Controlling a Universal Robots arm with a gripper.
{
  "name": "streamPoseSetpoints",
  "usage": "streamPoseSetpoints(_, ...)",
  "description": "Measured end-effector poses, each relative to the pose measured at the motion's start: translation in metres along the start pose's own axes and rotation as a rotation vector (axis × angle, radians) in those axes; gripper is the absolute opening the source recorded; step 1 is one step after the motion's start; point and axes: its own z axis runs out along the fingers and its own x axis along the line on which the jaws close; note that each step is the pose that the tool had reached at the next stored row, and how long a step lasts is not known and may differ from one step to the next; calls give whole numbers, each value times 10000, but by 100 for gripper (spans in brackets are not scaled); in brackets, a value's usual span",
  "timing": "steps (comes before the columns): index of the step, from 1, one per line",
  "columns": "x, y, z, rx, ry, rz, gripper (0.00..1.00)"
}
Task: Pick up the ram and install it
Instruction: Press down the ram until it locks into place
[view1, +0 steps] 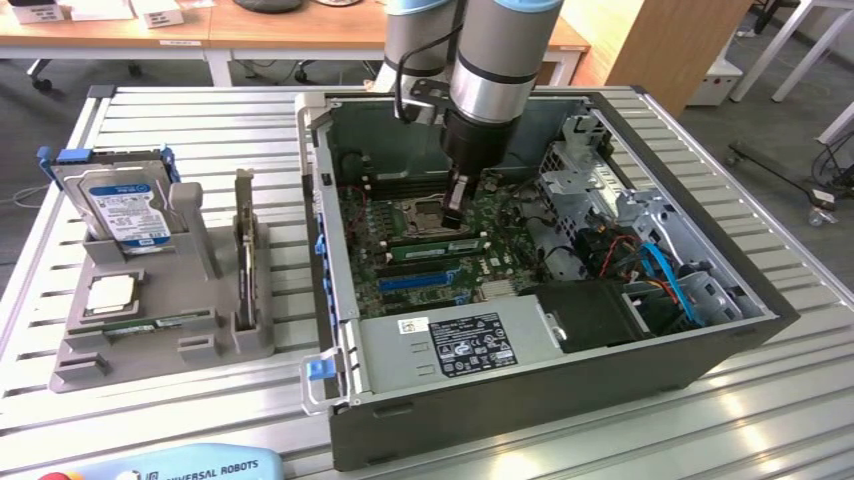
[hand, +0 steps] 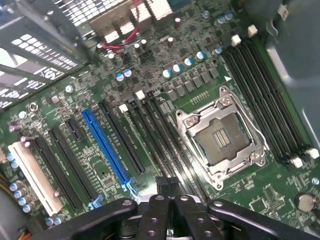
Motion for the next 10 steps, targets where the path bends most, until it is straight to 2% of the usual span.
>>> streamPoseSetpoints(10,0,0,1,21,-23,1122,10)
